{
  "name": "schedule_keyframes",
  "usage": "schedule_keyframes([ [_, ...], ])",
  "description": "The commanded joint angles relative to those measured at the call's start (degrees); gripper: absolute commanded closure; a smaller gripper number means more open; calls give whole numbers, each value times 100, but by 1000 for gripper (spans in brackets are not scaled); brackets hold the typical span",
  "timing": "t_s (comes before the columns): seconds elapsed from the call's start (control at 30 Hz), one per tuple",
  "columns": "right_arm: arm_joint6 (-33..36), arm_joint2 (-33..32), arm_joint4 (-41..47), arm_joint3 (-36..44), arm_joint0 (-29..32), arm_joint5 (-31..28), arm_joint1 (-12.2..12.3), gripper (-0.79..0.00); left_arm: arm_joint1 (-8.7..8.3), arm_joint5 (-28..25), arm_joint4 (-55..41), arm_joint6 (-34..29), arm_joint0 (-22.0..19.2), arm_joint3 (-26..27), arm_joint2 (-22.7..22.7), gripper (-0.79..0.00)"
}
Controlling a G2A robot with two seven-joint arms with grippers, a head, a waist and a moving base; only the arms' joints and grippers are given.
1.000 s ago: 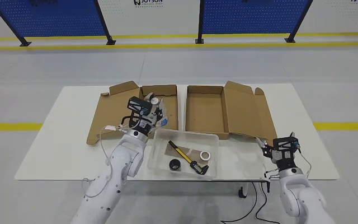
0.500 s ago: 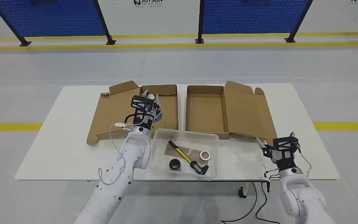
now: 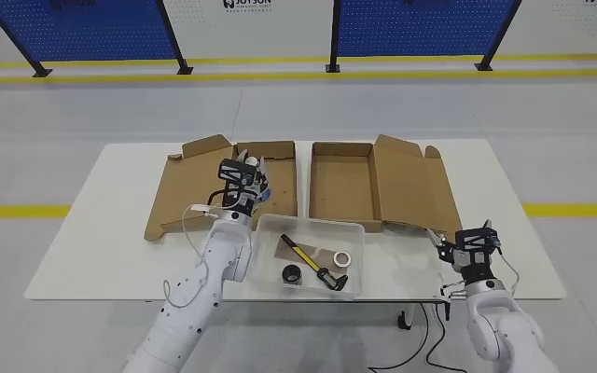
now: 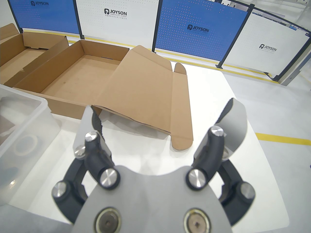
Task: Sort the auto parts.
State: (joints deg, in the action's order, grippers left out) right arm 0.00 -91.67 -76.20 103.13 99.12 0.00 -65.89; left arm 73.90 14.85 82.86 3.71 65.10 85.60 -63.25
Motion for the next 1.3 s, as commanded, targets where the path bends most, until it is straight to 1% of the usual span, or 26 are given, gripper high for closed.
schedule_keyframes([
  [0.0,0,0,0,0,0,0,0,-785,4,-138,68,6,-127,-47,-45,0],
  [0.13,0,0,0,0,0,0,0,-785,56,-303,-16,32,-482,-376,-36,0],
  [0.33,0,0,0,0,0,0,0,-785,192,-380,-111,167,-1041,-1368,175,0],
  [0.53,0,0,0,0,0,0,0,-785,331,-412,-240,247,-1436,-2304,368,0],
  [0.73,0,0,0,0,0,0,0,-785,424,-462,-171,572,-1710,-2996,469,0],
  [0.97,0,0,0,0,0,0,0,-785,533,-460,-116,795,-1970,-3560,570,0],
  [1.27,0,0,0,0,0,0,0,-785,698,-437,-181,1055,-2186,-4288,712,0],
])
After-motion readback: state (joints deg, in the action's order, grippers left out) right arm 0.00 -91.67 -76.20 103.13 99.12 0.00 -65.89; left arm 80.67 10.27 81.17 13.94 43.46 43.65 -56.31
